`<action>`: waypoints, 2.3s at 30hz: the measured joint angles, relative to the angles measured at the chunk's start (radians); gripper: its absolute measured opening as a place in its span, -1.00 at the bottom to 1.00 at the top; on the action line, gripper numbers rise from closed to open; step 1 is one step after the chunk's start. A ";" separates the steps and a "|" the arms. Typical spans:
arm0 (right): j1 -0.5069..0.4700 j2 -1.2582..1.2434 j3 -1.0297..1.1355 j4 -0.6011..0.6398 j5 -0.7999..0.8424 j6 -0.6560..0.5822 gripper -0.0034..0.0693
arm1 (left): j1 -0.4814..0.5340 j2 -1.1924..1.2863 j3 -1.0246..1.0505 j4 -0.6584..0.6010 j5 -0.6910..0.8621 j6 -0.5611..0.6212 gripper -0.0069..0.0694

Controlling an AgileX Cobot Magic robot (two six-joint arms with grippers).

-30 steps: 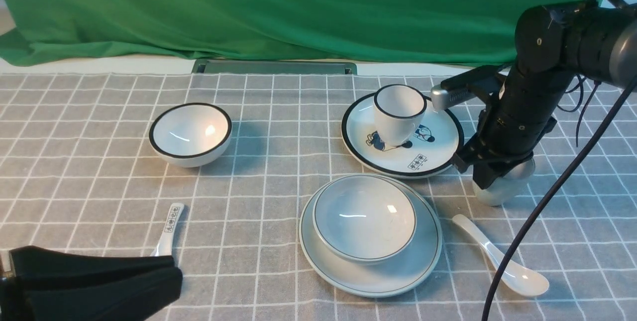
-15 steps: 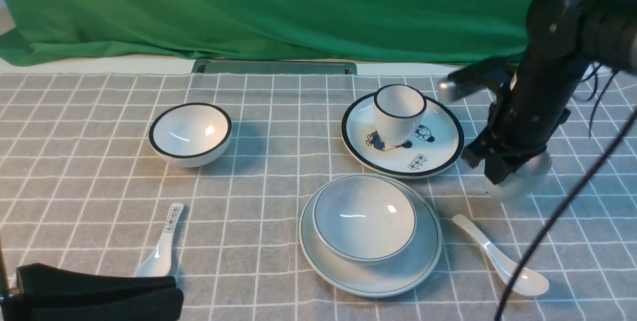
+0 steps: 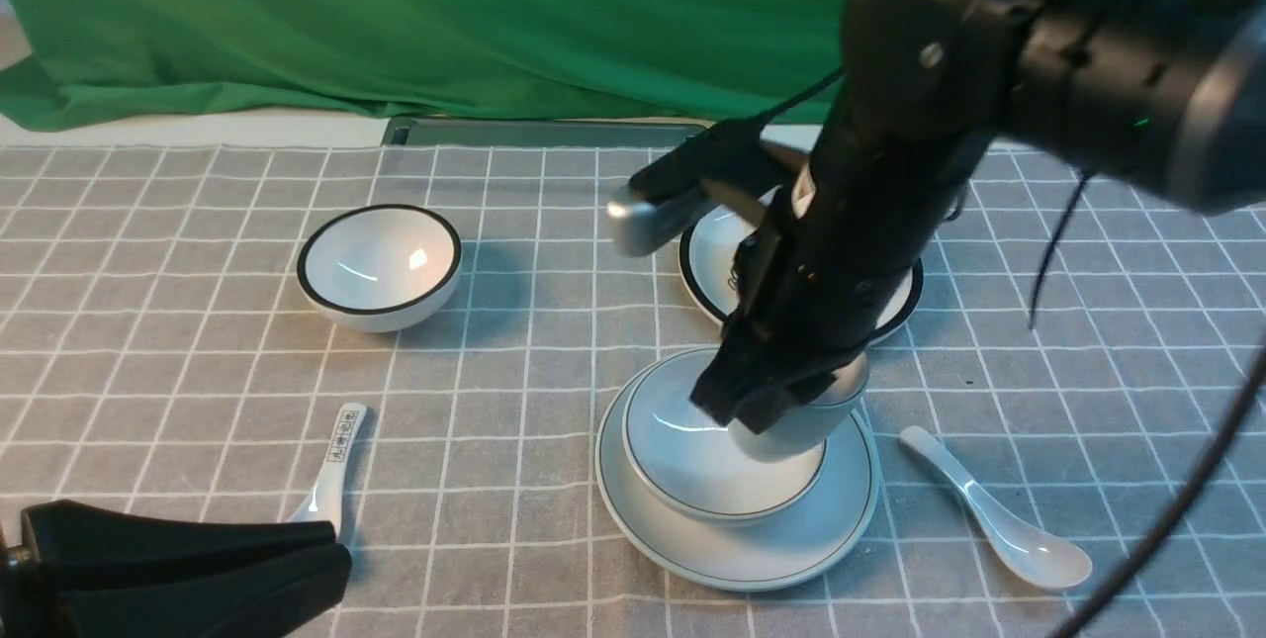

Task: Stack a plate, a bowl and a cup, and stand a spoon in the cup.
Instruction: Use the right arm to put the blue teacup into the blue rice bowl in the middle, then use the right arm to grab a blue soup spoon

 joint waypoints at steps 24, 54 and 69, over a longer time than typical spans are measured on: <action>0.000 0.087 -0.001 -0.001 -0.128 0.054 0.20 | 0.000 0.000 0.000 0.030 0.000 0.002 -0.79; -0.288 0.009 0.360 -0.109 -0.309 -0.003 0.25 | 0.000 0.000 0.005 0.016 0.000 0.001 -0.79; -0.313 0.076 0.353 -0.109 -0.300 -0.022 -0.45 | 0.000 0.000 0.005 -0.002 0.010 0.001 -0.79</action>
